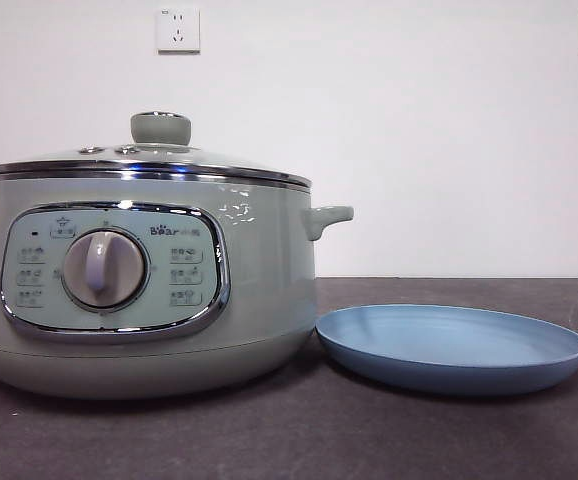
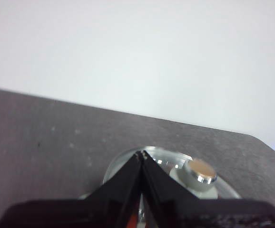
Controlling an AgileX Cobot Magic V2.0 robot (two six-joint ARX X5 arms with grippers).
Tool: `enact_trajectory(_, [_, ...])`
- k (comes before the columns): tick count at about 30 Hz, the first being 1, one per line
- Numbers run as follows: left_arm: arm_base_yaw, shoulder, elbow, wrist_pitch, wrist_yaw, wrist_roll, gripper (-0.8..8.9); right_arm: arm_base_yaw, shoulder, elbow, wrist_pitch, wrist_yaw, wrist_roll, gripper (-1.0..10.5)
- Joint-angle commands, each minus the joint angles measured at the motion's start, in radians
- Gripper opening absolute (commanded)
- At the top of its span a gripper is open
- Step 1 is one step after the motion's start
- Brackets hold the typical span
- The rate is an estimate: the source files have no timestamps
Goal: Take the pumpkin out from the steamer,put the pumpkin in the blue plate,close the lid
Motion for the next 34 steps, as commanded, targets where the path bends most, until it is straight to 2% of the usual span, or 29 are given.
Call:
enact_trajectory(1, [0.003,0.082,0.083,-0.017,0.007,0.071,-0.06,0.001,0.079,0.087,-0.003,-0.032,-0.097,0.0])
enact_trajectory(9, [0.002,0.311,0.318,-0.183,0.14,0.158,-0.05,0.001,0.32,0.339,-0.09,-0.195,-0.266,0.0])
enact_trajectory(13, [0.001,0.408,0.414,-0.303,0.19,0.222,-0.04,0.001,0.435,0.452,-0.169,-0.346,-0.325,0.1])
enact_trajectory(15, [0.0,0.446,0.449,-0.346,0.191,0.241,0.01,0.001,0.486,0.493,-0.196,-0.413,-0.343,0.7])
enact_trajectory(17, [0.0,0.473,0.473,-0.37,0.192,0.254,0.36,0.002,0.529,0.521,-0.208,-0.417,-0.343,2.4])
enact_trajectory(18, [-0.001,0.481,0.479,-0.373,0.192,0.254,1.07,0.002,0.545,0.529,-0.211,-0.409,-0.343,3.3])
enact_trajectory(20, [-0.006,0.491,0.485,-0.373,0.191,0.253,3.53,0.002,0.573,0.535,-0.211,-0.411,-0.342,5.1])
enact_trajectory(21, [-0.007,0.491,0.485,-0.373,0.191,0.253,4.35,0.003,0.582,0.535,-0.211,-0.41,-0.342,5.6])
enact_trajectory(22, [-0.01,0.492,0.485,-0.373,0.188,0.251,4.74,0.003,0.591,0.535,-0.214,-0.41,-0.342,5.9])
enact_trajectory(29, [-0.041,0.516,0.496,-0.371,0.189,0.217,4.56,0.017,0.605,0.535,-0.221,-0.417,-0.339,5.9])
enact_trajectory(32, [-0.082,0.574,0.543,-0.394,0.189,0.22,4.0,0.035,0.605,0.535,-0.222,-0.417,-0.339,5.9])
enact_trajectory(34, [-0.122,0.625,0.588,-0.419,0.188,0.229,4.0,0.044,0.605,0.535,-0.225,-0.416,-0.339,5.9])
